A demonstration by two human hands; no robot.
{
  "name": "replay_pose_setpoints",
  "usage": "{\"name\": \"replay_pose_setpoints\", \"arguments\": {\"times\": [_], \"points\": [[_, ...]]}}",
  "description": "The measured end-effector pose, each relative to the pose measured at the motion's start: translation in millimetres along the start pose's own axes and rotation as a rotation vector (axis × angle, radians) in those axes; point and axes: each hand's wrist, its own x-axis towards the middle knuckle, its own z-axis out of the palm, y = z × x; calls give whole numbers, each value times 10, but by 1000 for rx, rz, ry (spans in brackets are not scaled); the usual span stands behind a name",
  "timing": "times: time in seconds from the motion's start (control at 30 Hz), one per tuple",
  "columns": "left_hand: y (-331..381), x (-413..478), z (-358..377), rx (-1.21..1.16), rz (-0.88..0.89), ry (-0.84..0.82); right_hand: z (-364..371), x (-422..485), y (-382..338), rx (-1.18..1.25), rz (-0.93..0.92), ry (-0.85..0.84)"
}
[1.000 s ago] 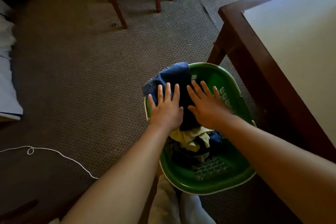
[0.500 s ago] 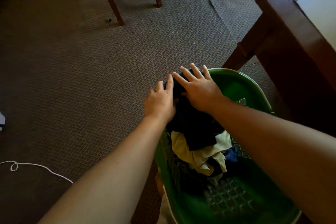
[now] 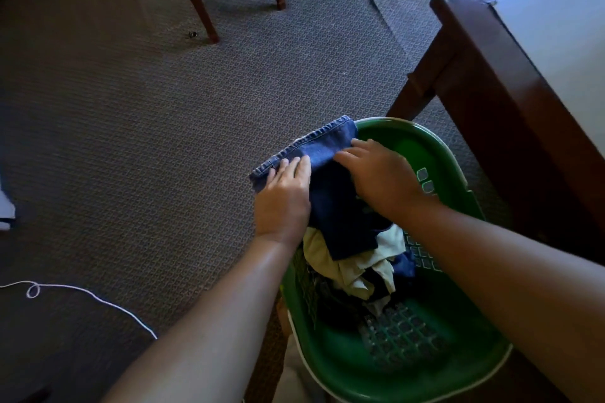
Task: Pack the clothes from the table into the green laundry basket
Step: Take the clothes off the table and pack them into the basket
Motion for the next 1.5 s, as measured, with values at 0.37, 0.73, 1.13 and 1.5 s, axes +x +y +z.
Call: {"name": "replay_pose_setpoints", "arguments": {"times": [0.37, 0.73, 1.13, 1.5], "points": [[-123, 157, 144, 160, -104, -312, 169, 239, 1, -277, -68, -277], [18, -64, 106, 41, -16, -9, 233, 44, -80, -92, -69, 9], [585, -548, 483, -36, -96, -624, 310, -912, 28, 49, 230, -601], [361, -514, 1907, -142, -217, -948, 1332, -769, 475, -325, 120, -920]]}}
